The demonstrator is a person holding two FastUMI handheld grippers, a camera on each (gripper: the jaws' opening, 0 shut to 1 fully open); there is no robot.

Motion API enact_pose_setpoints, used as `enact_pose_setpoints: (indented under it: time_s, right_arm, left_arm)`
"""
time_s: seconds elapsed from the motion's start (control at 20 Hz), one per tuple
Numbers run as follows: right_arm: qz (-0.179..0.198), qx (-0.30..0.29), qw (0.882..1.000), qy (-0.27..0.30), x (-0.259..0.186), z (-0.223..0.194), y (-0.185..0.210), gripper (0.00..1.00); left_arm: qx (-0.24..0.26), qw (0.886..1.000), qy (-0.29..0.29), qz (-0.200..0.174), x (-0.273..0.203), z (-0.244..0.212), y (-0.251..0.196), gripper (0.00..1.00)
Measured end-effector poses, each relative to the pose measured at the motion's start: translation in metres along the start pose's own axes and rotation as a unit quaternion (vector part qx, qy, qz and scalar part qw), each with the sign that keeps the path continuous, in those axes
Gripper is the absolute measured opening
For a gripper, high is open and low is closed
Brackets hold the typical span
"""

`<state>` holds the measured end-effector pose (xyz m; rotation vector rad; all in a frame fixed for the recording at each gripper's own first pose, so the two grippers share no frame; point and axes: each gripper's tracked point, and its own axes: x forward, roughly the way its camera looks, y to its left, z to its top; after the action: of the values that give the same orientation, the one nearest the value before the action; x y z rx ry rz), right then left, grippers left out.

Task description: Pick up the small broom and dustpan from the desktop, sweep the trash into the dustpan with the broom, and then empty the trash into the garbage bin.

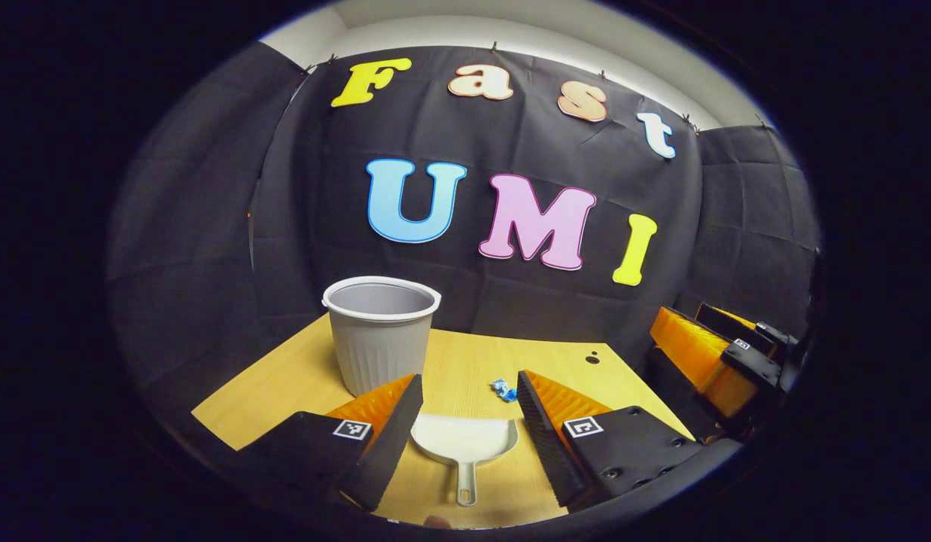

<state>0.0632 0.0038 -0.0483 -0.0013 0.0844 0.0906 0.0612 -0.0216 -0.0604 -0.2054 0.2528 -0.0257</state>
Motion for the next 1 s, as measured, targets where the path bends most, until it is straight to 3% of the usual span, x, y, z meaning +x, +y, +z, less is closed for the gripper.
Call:
enact_pose_setpoints:
  time_s: [0.2, 0.35, 0.4, 0.55, 0.7, 0.85, 1.0]
  right_arm:
    - [-0.001, 0.005, 1.000, 0.016, 0.018, -0.010, -0.009, 0.98]
    - [-0.002, 0.011, 1.000, 0.021, 0.028, -0.018, -0.019, 0.98]
    - [-0.001, 0.015, 0.999, 0.028, 0.032, -0.024, -0.023, 0.98]
    - [-0.002, 0.041, 0.998, 0.056, 0.040, -0.045, -0.034, 0.98]
    - [0.001, 0.045, 0.996, 0.076, 0.051, -0.064, -0.048, 0.98]
    - [0.008, 0.048, 0.994, 0.099, 0.055, -0.084, -0.059, 0.98]
    - [0.020, 0.059, 0.991, 0.119, 0.063, -0.104, -0.063, 0.98]
  left_arm:
    - [0.012, 0.998, 0.058, 0.017, 0.027, -0.031, 0.005, 0.75]
    - [0.005, 0.989, 0.147, 0.015, 0.045, -0.076, 0.002, 0.75]
    - [-0.006, 0.982, 0.191, 0.012, 0.046, -0.093, -0.004, 0.76]
    - [-0.043, 0.967, 0.250, 0.008, 0.054, -0.133, -0.011, 0.77]
    - [-0.026, 0.951, 0.308, 0.032, 0.070, -0.171, -0.006, 0.78]
    - [-0.017, 0.925, 0.377, 0.045, 0.072, -0.209, -0.001, 0.78]
    - [-0.023, 0.896, 0.442, 0.034, 0.082, -0.241, -0.007, 0.78]
